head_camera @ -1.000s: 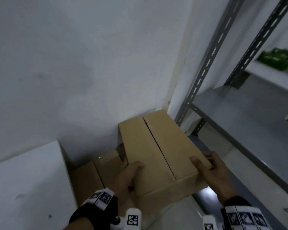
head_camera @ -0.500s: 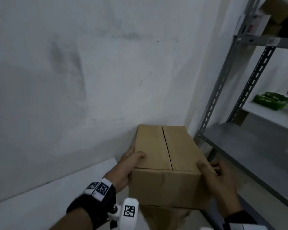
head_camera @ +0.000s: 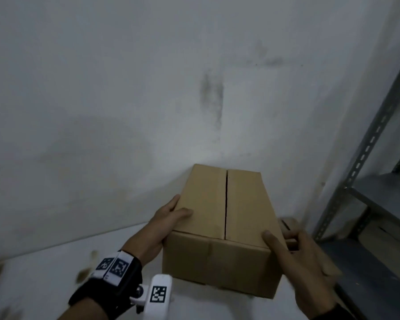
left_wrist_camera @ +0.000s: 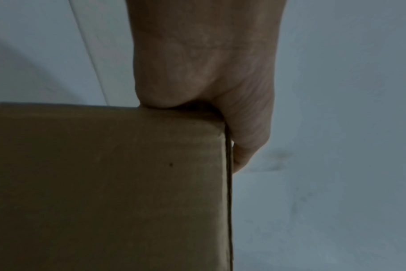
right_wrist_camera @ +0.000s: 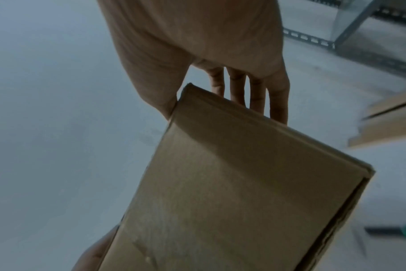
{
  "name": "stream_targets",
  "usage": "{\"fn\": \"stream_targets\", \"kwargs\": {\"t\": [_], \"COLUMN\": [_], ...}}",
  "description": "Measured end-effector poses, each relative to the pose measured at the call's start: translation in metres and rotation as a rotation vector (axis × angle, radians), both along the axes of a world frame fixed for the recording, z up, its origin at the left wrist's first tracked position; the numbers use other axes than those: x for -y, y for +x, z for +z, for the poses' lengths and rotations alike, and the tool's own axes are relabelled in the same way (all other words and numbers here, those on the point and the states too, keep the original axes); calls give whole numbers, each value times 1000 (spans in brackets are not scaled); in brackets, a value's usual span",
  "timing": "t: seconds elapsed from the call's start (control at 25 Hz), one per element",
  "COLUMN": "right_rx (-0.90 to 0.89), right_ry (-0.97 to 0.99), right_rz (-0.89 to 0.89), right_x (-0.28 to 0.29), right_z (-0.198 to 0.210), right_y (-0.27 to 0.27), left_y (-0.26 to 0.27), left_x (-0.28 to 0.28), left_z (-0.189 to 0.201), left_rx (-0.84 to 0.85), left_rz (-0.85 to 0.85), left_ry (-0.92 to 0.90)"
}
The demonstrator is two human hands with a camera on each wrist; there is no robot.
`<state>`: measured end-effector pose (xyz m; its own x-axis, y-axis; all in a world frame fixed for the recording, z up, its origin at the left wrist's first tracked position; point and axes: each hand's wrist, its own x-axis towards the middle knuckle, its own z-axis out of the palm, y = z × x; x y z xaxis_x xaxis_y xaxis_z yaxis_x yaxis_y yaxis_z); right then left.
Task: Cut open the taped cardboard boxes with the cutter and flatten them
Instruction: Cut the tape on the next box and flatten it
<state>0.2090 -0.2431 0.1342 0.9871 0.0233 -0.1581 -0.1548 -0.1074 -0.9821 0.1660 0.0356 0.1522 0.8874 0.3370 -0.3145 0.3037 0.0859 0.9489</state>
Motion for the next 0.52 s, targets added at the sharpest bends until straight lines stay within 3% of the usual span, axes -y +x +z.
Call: {"fn": "stream_targets", "kwargs": {"t": [0.28,0.52], "right_rx": [-272,-307], "right_ry": [13,-104], "right_rz": [358,464], "right_x": [-64,-79], "right_z": [-58,-107], "right_y": [-60,-81], "left_y": [-145,-205], "left_x": [-47,-38], "left_z": [-60,-125], "left_rx": [-39,-181], "left_rz": [278,323], "left_ry": [75,131]}}
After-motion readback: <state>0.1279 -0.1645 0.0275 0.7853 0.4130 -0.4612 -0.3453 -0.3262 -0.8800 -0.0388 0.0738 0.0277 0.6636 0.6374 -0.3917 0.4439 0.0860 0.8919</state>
